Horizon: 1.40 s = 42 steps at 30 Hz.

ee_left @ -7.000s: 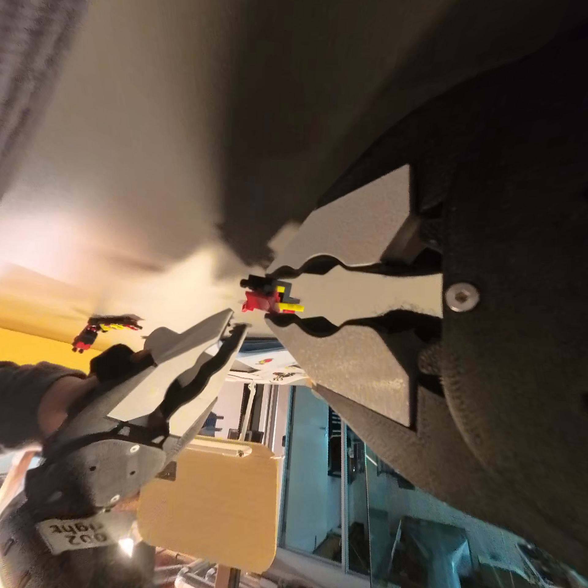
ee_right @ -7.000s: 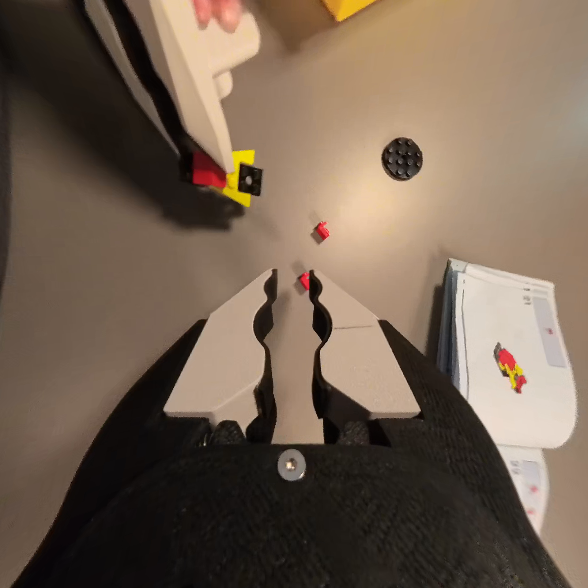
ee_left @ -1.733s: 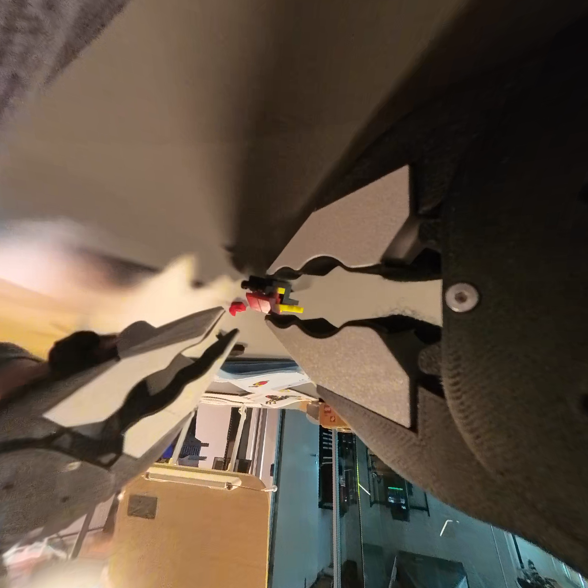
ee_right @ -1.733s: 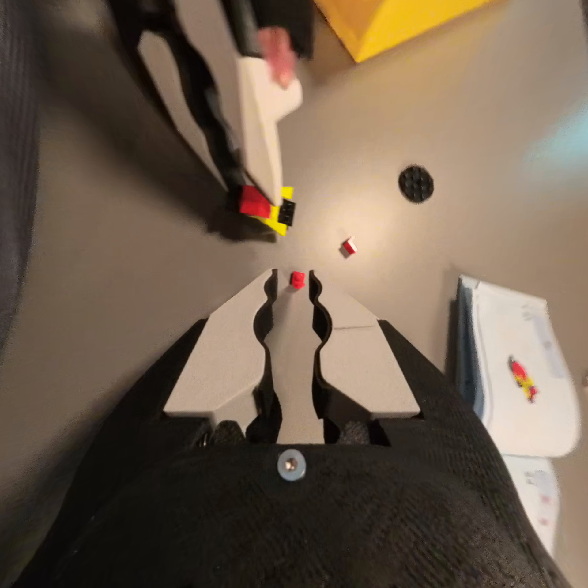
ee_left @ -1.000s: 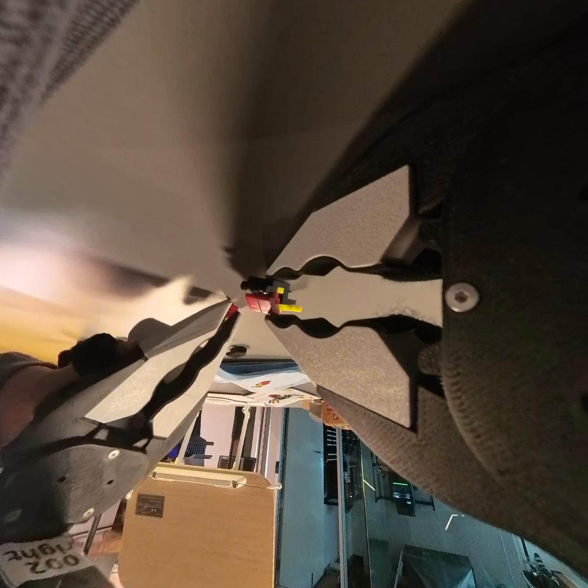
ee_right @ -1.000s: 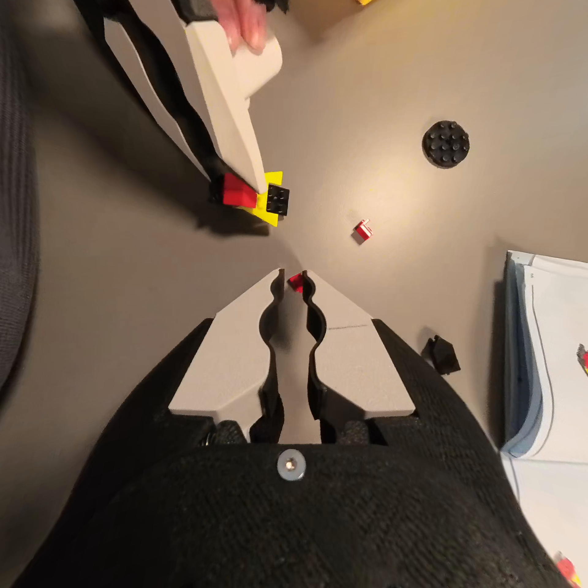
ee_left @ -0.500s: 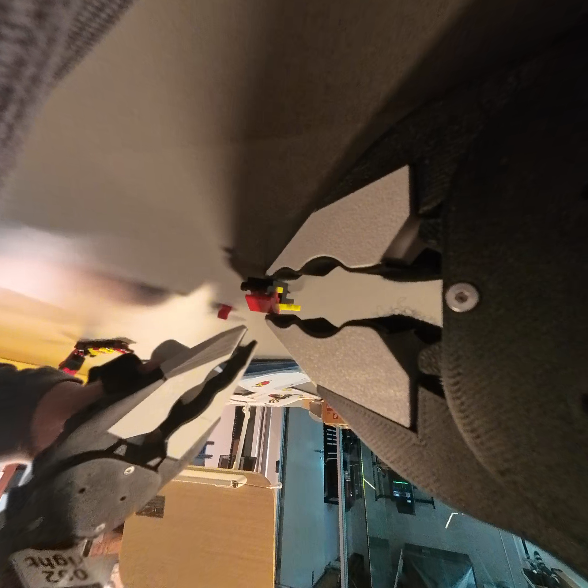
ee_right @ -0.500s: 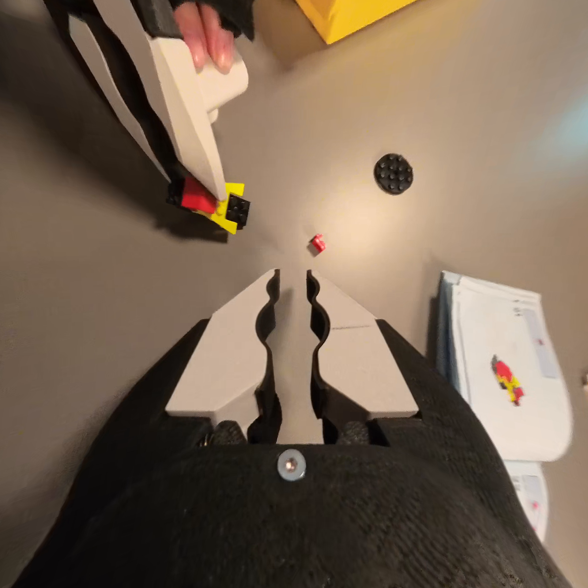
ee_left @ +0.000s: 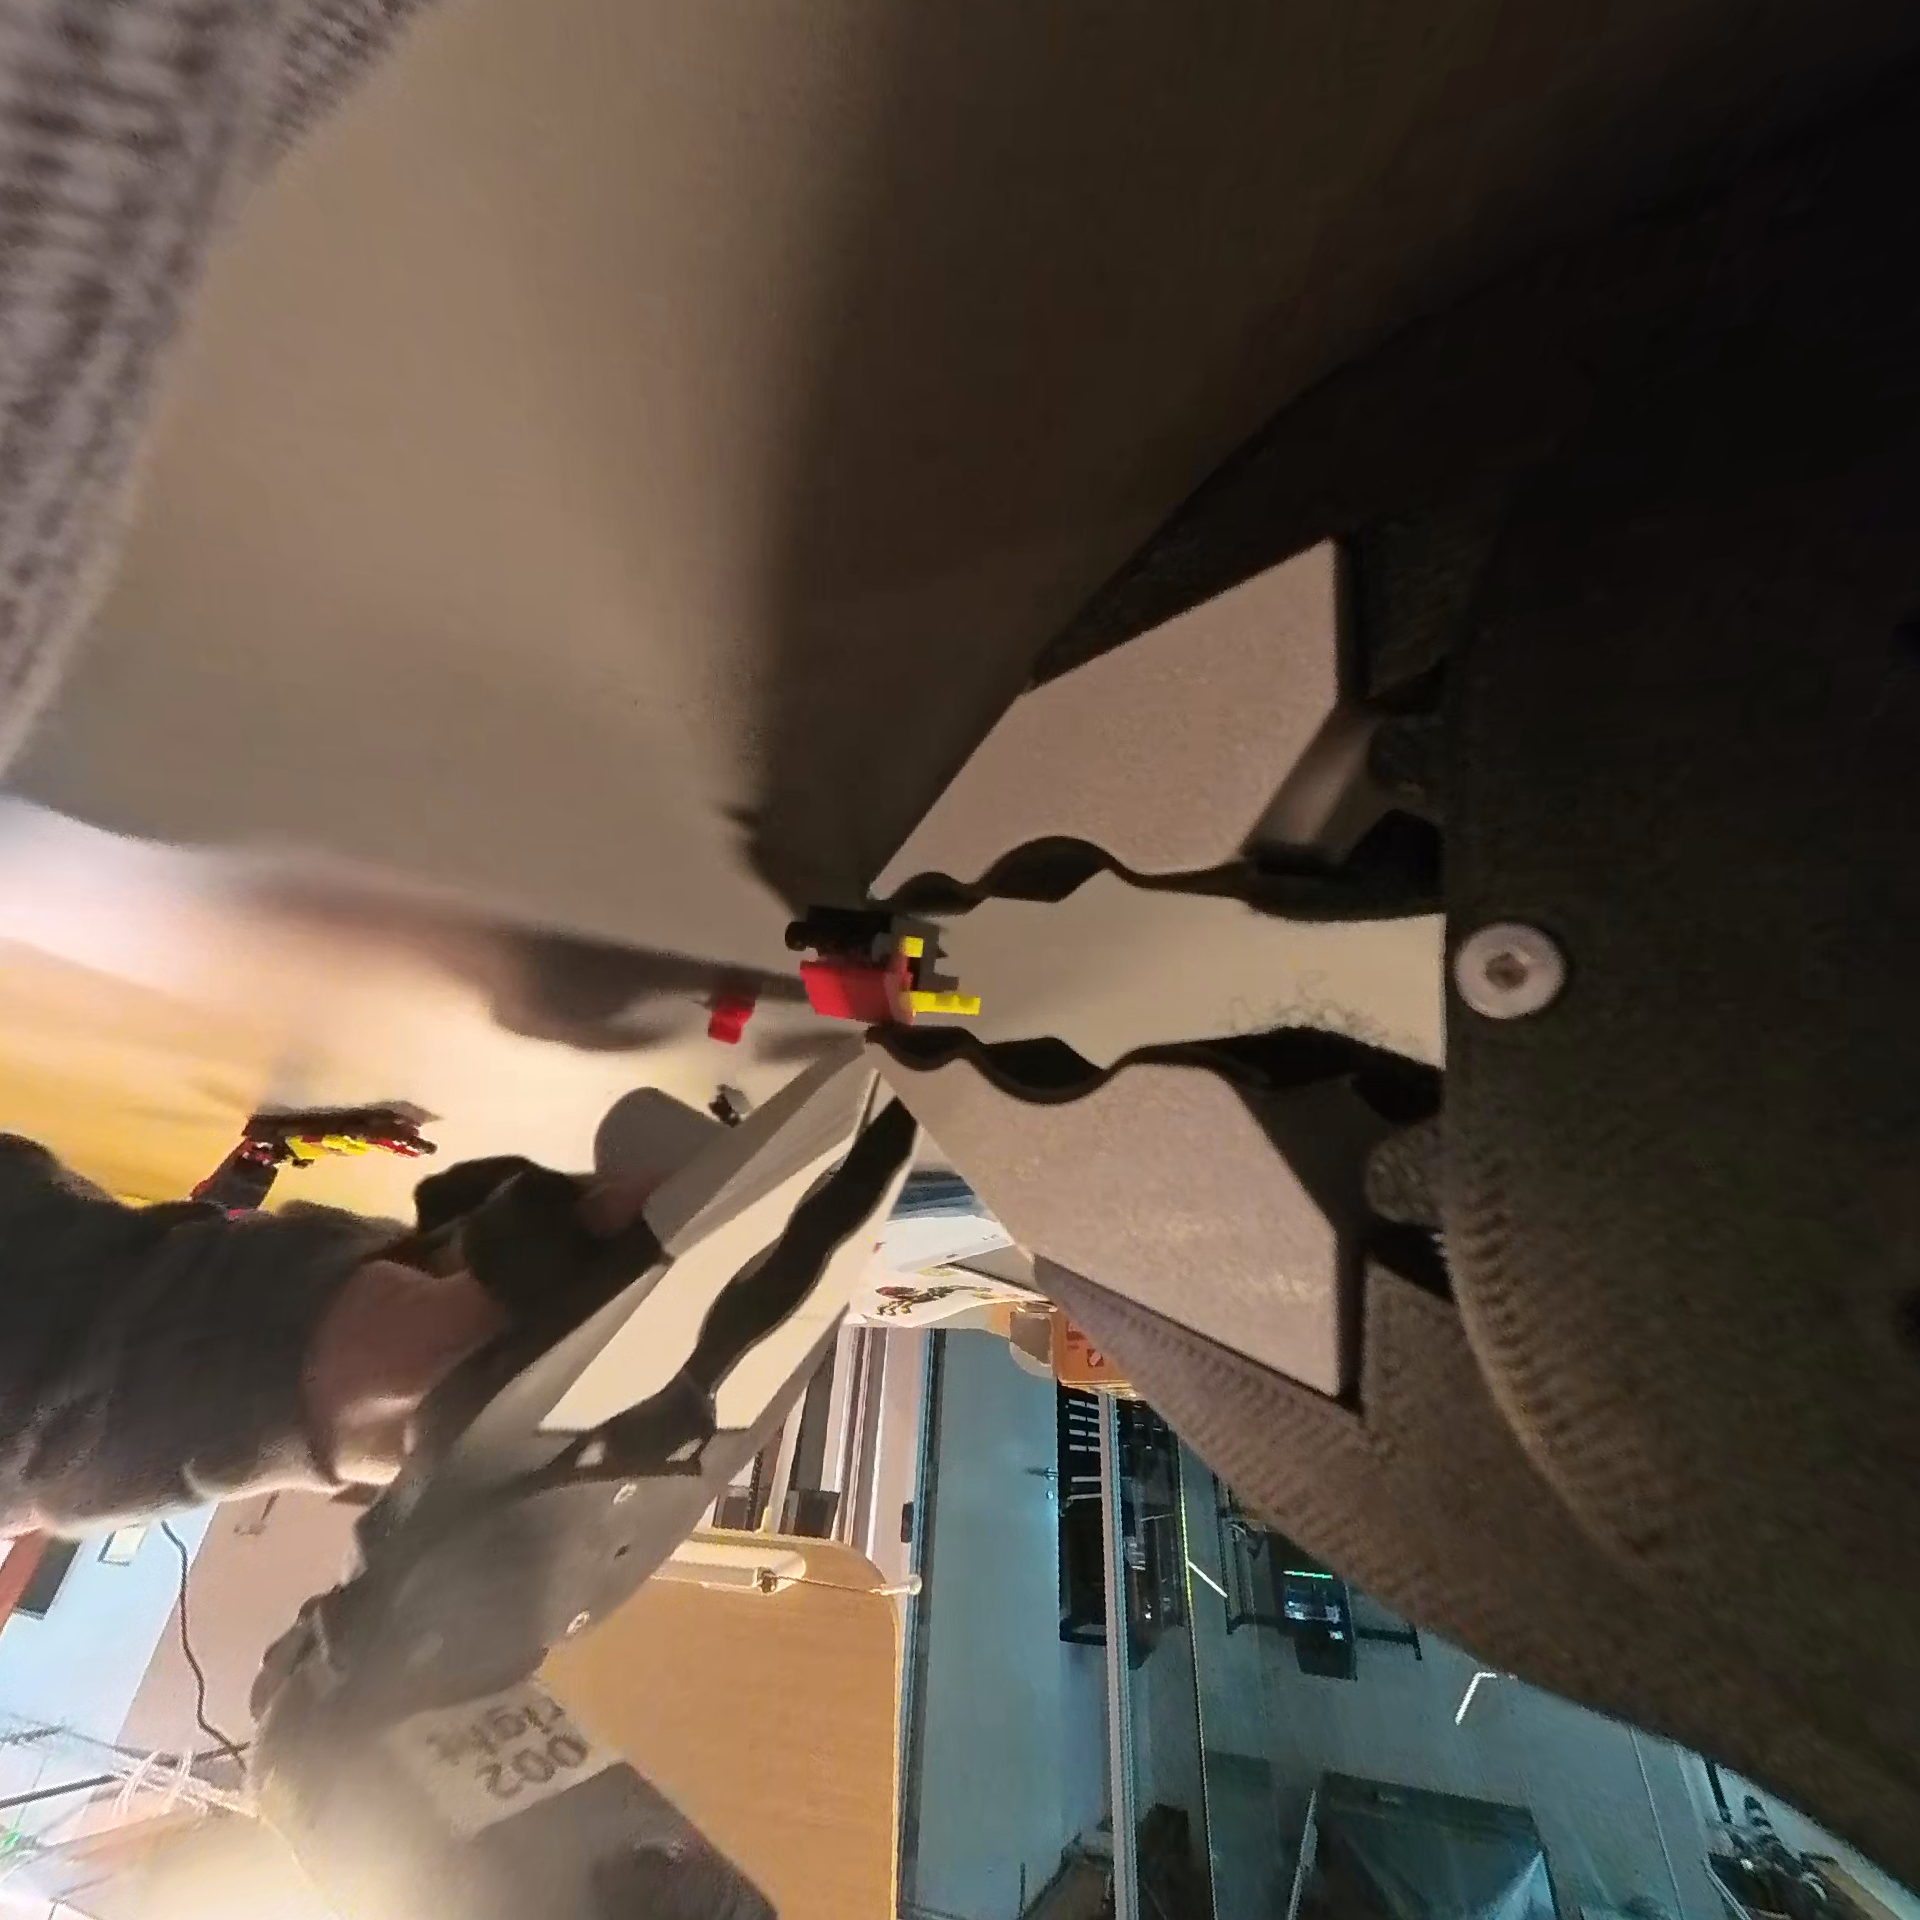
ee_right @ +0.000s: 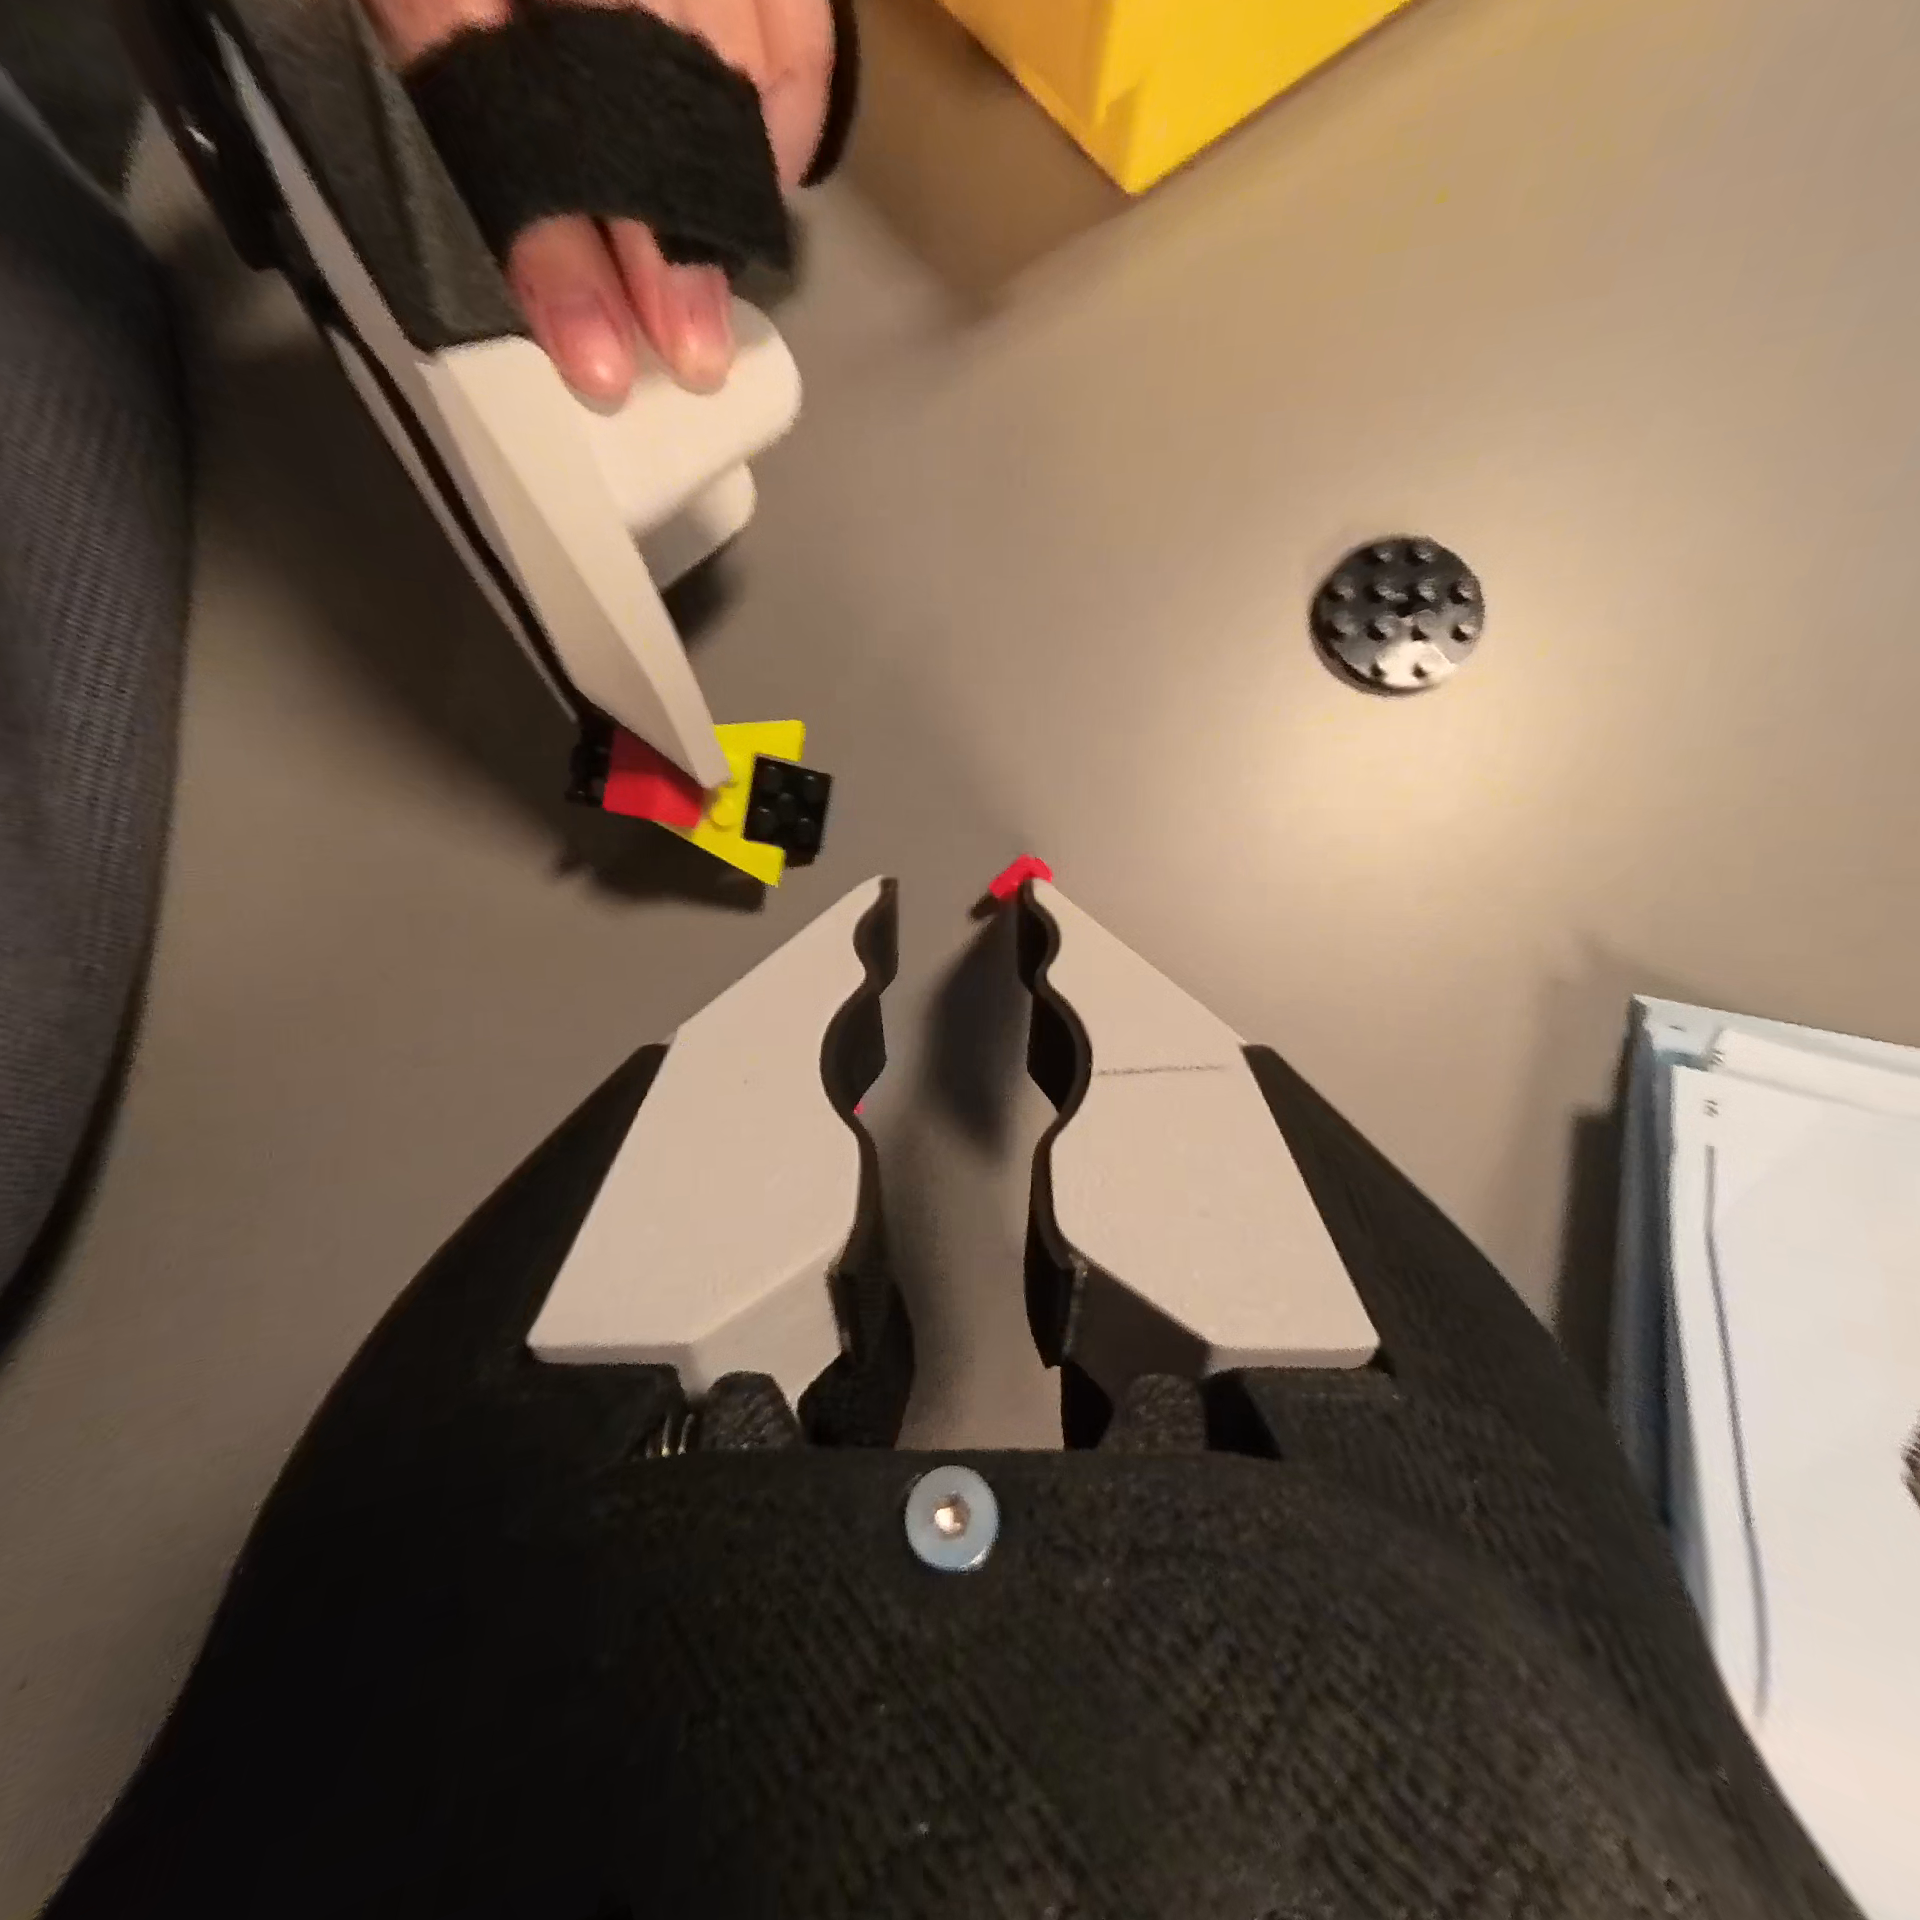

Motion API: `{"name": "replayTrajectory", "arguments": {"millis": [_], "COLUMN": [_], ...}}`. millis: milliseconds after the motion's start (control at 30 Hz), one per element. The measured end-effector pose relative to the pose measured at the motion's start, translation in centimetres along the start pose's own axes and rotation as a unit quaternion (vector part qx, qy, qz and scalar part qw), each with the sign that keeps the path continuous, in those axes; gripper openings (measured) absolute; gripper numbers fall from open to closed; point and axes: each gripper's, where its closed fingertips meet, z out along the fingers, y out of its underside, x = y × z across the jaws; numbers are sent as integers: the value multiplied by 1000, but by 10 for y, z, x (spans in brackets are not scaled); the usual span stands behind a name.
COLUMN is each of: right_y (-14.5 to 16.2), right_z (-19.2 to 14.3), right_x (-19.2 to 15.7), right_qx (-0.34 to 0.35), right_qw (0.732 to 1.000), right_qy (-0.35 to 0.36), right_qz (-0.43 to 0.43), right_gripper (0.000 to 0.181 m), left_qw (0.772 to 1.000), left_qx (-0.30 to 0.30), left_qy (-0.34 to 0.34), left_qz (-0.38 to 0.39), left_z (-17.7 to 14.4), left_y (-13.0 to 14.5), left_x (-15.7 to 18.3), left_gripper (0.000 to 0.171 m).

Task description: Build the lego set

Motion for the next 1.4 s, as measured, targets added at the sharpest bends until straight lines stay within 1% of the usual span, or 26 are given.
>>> {"name": "replayTrajectory", "arguments": {"millis": [67, 133, 200, 300, 600, 800, 1033, 1233, 1400], "right_y": [-8, -11, -9, -4, 4, 1, 7, 2, 2], "right_z": [0, -1, -2, 2, 2, -1, -2, -2, -2], "right_x": [-9, -6, 1, 4, -10, -8, -24, -21, -21], "right_qx": [17, 23, 22, 23, 18, 42, 30, 49, 62], "right_qw": [1000, 999, 999, 999, 998, 997, 995, 996, 995], "right_qy": [-24, -20, -13, -25, -57, -46, -88, -71, -68], "right_qz": [1, -10, -20, -28, -31, -43, -39, -34, -39], "right_gripper": [22, 23, 23, 26, 23, 24, 25, 26, 35], "left_qw": [1000, 1000, 1000, 1000, 1000, 1000, 1000, 1000, 999], "left_qx": [0, 1, 1, 1, -2, -5, -5, -8, -23], "left_qy": [0, 1, 1, 1, 0, 2, 3, 2, 2], "left_qz": [-1, -2, -1, -1, -3, -9, -14, -19, -43], "left_z": [0, 0, 0, -1, -2, -3, -4, -5, -4], "left_y": [0, 0, 0, 0, 1, 2, 3, 5, 9], "left_x": [0, 0, 0, 0, 0, 0, 0, 0, -3], "left_gripper": [20, 20, 20, 20, 20, 20, 20, 20, 20]}}
